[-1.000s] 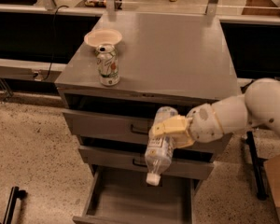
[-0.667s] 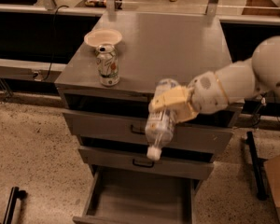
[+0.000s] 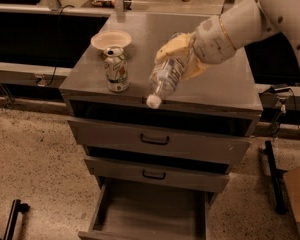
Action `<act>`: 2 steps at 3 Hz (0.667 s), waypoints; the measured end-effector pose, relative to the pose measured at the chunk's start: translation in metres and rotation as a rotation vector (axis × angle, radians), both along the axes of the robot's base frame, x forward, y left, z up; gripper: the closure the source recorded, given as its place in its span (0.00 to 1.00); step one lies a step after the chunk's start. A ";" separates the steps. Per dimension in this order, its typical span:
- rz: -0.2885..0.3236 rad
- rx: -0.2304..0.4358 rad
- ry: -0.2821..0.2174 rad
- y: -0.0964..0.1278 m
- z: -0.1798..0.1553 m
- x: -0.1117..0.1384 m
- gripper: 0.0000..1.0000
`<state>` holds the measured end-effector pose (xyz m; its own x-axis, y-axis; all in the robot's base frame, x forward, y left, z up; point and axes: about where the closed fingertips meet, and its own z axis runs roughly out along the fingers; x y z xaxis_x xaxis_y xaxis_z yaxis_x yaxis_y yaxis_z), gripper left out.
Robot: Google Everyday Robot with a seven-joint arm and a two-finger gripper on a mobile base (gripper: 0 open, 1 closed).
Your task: Pick blue plastic bottle from bottom drawer and place on counter
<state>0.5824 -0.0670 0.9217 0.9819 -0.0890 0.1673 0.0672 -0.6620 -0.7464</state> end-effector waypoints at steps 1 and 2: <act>-0.129 0.067 0.043 -0.006 0.018 0.055 1.00; -0.284 0.088 0.073 -0.027 0.015 0.095 1.00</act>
Offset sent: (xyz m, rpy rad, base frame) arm 0.1401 -0.0620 0.0073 0.0909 0.1042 -0.4960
